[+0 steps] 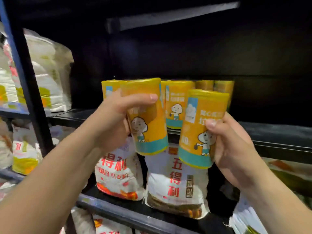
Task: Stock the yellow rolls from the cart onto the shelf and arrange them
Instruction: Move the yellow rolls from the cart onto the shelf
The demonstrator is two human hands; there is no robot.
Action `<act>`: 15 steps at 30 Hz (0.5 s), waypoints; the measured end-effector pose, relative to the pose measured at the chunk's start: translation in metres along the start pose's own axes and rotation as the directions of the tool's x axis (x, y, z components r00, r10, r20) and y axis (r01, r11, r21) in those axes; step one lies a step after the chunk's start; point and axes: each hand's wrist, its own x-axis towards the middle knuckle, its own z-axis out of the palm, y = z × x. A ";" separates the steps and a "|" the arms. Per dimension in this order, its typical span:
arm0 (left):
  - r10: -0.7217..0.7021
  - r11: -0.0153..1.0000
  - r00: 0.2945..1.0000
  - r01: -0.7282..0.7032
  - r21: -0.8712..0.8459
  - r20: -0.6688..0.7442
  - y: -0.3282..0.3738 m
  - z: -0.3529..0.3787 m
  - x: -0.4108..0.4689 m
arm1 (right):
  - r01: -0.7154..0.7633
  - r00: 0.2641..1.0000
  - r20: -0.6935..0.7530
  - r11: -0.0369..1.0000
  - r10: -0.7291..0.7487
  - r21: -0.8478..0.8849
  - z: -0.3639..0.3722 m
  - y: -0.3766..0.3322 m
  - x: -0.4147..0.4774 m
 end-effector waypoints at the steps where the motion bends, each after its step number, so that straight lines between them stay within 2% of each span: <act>1: 0.006 1.000 1.000 -0.006 0.018 0.014 0.001 0.013 0.007 | 0.011 1.000 -0.011 1.000 -0.011 -0.006 -0.012 -0.006 -0.001; 10: 0.028 0.993 0.999 -0.033 0.112 0.047 0.010 0.104 0.072 | 0.052 0.987 -0.141 0.979 -0.080 -0.195 -0.092 -0.054 -0.001; 15: 0.091 0.949 0.995 -0.102 0.298 0.050 0.021 0.130 0.102 | 0.044 0.979 -0.178 0.957 -0.098 -0.288 -0.115 -0.072 0.008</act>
